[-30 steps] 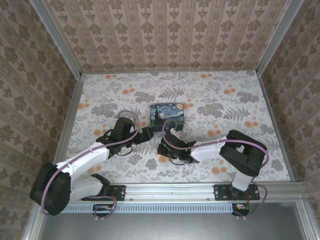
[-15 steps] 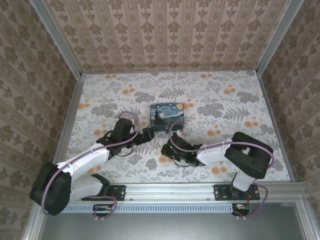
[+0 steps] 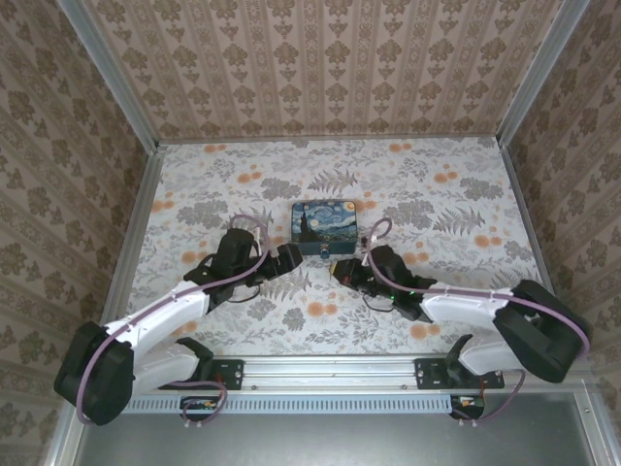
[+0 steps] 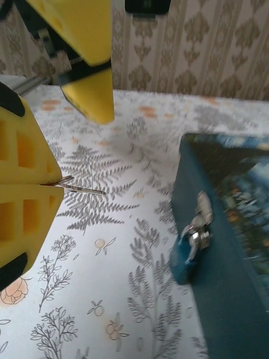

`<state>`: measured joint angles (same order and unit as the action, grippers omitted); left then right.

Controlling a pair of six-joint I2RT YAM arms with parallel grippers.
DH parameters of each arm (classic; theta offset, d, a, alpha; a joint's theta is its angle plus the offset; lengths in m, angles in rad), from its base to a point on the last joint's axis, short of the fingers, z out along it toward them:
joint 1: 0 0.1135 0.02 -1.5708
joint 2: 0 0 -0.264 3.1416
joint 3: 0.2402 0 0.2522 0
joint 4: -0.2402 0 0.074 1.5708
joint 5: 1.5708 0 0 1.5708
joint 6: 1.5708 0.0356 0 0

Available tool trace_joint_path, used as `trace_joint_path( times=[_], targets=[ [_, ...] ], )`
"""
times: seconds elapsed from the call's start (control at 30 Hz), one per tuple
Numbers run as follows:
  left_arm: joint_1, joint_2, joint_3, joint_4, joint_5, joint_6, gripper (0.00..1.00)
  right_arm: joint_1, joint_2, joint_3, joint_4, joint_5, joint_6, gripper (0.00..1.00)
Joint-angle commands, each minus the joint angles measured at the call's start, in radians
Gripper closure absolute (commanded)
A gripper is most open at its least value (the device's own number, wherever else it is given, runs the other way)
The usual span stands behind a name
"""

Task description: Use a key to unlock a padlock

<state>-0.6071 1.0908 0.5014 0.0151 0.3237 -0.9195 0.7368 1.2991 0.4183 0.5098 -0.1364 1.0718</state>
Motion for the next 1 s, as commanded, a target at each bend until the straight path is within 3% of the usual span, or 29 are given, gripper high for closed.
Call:
trace_joint_path(
  times=[0.0, 0.27, 0.37, 0.5, 0.77, 0.97],
  targets=[
    [0.001, 0.006, 0.013, 0.07, 0.063, -0.036, 0.0, -0.065, -0.088, -0.054, 0.05, -0.146, -0.113, 1.0],
    [-0.003, 0.112, 0.037, 0.231, 0.159, -0.104, 0.0, -0.147, -0.204, -0.1, 0.048, -0.298, -0.17, 1.0],
    [-0.02, 0.137, 0.05, 0.254, 0.165, -0.111, 0.0, -0.148, -0.194, -0.093, 0.046, -0.28, -0.147, 1.0],
    [-0.045, 0.152, 0.055, 0.277, 0.154, -0.128, 0.0, -0.146, -0.137, -0.118, 0.185, -0.249, -0.061, 1.0],
    [-0.071, 0.155, 0.024, 0.34, 0.142, -0.177, 0.05, -0.087, -0.06, -0.121, 0.252, -0.006, 0.161, 1.0],
    [-0.083, 0.164, -0.013, 0.421, 0.145, -0.22, 0.17, 0.021, -0.058, -0.101, 0.2, 0.252, 0.343, 1.0]
  ],
)
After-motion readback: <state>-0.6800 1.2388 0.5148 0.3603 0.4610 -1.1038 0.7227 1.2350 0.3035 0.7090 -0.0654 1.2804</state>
